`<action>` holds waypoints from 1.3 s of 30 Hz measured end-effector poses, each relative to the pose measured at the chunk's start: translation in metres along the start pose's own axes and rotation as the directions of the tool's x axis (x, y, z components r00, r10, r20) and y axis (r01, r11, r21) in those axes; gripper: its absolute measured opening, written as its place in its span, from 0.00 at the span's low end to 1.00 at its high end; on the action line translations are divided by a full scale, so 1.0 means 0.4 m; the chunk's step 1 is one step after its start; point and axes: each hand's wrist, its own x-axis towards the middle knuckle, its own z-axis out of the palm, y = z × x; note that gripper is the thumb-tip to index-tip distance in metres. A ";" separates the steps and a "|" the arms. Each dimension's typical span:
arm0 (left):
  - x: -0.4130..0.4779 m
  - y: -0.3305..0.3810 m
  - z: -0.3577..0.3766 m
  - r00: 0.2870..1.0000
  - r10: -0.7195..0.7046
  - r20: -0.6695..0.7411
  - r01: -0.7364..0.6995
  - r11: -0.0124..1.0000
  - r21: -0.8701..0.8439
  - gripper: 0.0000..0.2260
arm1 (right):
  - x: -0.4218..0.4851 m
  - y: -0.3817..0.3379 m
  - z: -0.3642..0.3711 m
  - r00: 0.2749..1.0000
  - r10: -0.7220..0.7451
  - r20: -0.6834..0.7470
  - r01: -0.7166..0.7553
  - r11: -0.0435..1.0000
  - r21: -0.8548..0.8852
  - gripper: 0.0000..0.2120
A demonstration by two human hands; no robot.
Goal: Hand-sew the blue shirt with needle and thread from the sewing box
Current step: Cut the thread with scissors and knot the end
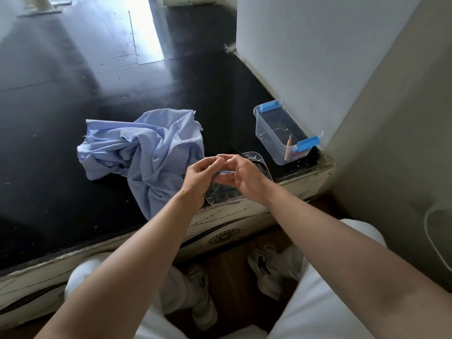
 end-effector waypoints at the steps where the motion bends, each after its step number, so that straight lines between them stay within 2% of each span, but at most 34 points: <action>1: -0.012 0.006 -0.001 1.000 -0.007 -0.004 0.007 0.999 -0.039 0.12 | -0.008 -0.001 0.010 1.000 0.012 0.026 -0.012 1.000 0.012 0.17; 5: -0.062 0.018 -0.011 0.999 -0.042 -0.018 0.039 0.993 -0.111 0.14 | -0.055 -0.005 0.034 0.999 -0.026 -0.029 0.023 0.995 -0.097 0.05; 10: -0.114 0.025 -0.010 0.999 0.006 -0.045 -0.009 0.997 -0.083 0.09 | -0.108 -0.004 0.051 0.986 -0.107 -0.127 0.088 0.984 -0.153 0.04; 12: -0.126 0.022 -0.021 0.993 0.061 -0.105 -0.061 0.998 0.006 0.09 | -0.123 -0.004 0.056 0.981 -0.123 -0.148 0.095 0.978 -0.184 0.04; 14: -0.131 0.019 -0.037 0.969 0.180 -0.171 -0.144 0.968 0.208 0.09 | -0.134 -0.004 0.053 0.979 -0.124 -0.164 0.083 0.967 -0.239 0.04; 17: -0.135 0.019 -0.062 0.917 0.346 -0.198 -0.228 0.862 0.453 0.09 | -0.151 -0.004 0.044 0.977 -0.138 -0.165 0.078 0.942 -0.325 0.05; 21: -0.150 0.024 -0.069 0.852 0.520 -0.062 -0.347 0.649 0.677 0.06 | -0.171 -0.004 0.042 0.967 -0.178 -0.184 0.090 0.909 -0.407 0.05; 26: -0.177 0.019 -0.053 0.807 0.582 0.095 -0.426 0.463 0.777 0.10 | -0.184 0.006 0.036 0.966 -0.203 -0.160 0.107 0.878 -0.467 0.05; 30: -0.181 0.027 -0.038 0.793 0.600 0.106 -0.371 0.337 0.866 0.10 | -0.192 -0.002 0.033 0.969 -0.204 -0.141 0.115 0.873 -0.473 0.05; 33: -0.182 0.031 -0.034 0.803 0.589 0.096 -0.341 0.322 0.883 0.09 | -0.198 -0.006 0.029 0.971 -0.203 -0.126 0.117 0.864 -0.490 0.04; 36: -0.184 0.033 -0.037 0.841 0.536 0.070 -0.311 0.374 0.874 0.08 | -0.201 -0.005 0.021 0.973 -0.200 -0.115 0.117 0.858 -0.501 0.06; 38: -0.191 0.037 -0.034 0.883 0.466 0.062 -0.303 0.463 0.833 0.07 | -0.200 -0.003 0.013 0.974 -0.203 -0.102 0.123 0.850 -0.513 0.08; 39: -0.198 0.043 -0.031 0.915 0.399 0.061 -0.291 0.548 0.784 0.06 | -0.200 -0.002 0.009 0.976 -0.202 -0.084 0.129 0.843 -0.522 0.08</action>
